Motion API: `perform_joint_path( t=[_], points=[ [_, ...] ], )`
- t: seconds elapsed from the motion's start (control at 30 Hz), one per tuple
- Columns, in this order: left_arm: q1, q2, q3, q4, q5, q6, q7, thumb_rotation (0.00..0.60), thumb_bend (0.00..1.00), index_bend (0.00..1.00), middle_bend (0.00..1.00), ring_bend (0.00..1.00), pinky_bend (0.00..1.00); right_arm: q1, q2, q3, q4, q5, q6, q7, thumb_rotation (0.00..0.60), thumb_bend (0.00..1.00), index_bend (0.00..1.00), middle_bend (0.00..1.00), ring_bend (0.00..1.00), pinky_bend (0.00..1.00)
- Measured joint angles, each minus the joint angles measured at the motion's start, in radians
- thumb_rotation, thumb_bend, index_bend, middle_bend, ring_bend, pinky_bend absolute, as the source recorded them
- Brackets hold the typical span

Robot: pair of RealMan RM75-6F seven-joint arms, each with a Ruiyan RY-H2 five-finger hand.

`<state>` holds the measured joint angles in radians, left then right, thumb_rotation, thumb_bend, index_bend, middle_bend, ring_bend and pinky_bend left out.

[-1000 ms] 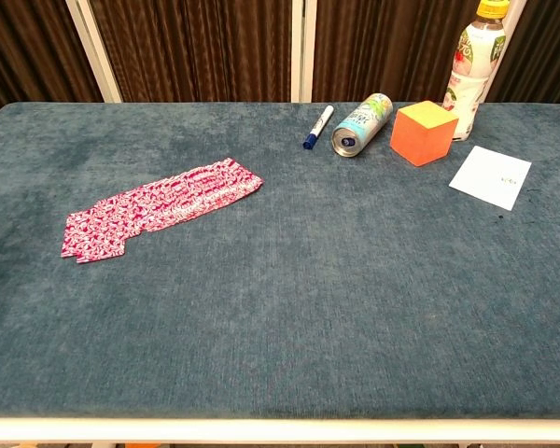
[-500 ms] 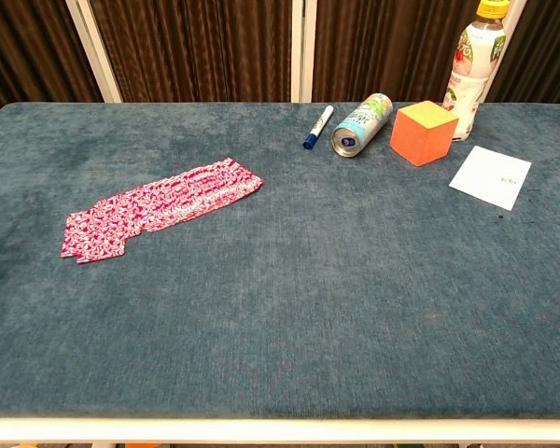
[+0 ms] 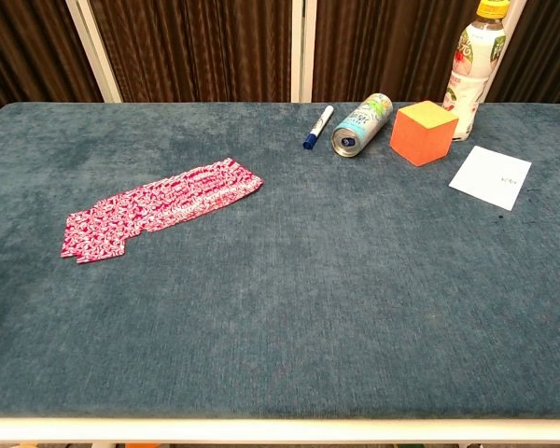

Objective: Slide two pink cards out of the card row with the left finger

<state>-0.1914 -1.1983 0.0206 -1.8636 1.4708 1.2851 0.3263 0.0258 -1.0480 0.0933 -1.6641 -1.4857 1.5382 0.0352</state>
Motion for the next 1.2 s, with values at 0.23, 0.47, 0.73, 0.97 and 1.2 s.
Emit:
perform_joint_path(
  t=[0.23,0.47,0.73,0.97,1.2],
  points=[
    [-0.073,-0.029,0.011,0.014,-0.127,-0.191,0.075,0.600,0.61,0.10,1.00,0.99,1.00,0.001,0.014,0.006,-0.030,-0.006,0.011,-0.015,0.600,0.24,0.00,0.00,0.00,0.00],
    [-0.166,-0.132,-0.004,0.074,-0.285,-0.290,0.230,0.600,0.61,0.10,1.00,0.99,1.00,0.009,0.014,0.009,-0.039,0.001,0.000,-0.029,0.600,0.24,0.00,0.00,0.00,0.00],
    [-0.232,-0.222,-0.036,0.188,-0.385,-0.301,0.312,0.600,0.61,0.10,1.00,0.99,1.00,0.013,0.009,0.011,-0.037,0.014,-0.009,-0.033,0.600,0.24,0.00,0.00,0.00,0.00],
    [-0.267,-0.247,-0.048,0.253,-0.452,-0.309,0.328,0.600,0.61,0.10,1.00,0.99,1.00,0.014,0.007,0.014,-0.025,0.028,-0.016,-0.027,0.600,0.24,0.00,0.00,0.00,0.00],
    [-0.286,-0.275,-0.031,0.305,-0.474,-0.323,0.324,0.600,0.61,0.10,1.00,0.99,1.00,0.015,0.002,0.014,-0.016,0.034,-0.019,-0.024,0.600,0.24,0.00,0.00,0.00,0.00]
  ],
)
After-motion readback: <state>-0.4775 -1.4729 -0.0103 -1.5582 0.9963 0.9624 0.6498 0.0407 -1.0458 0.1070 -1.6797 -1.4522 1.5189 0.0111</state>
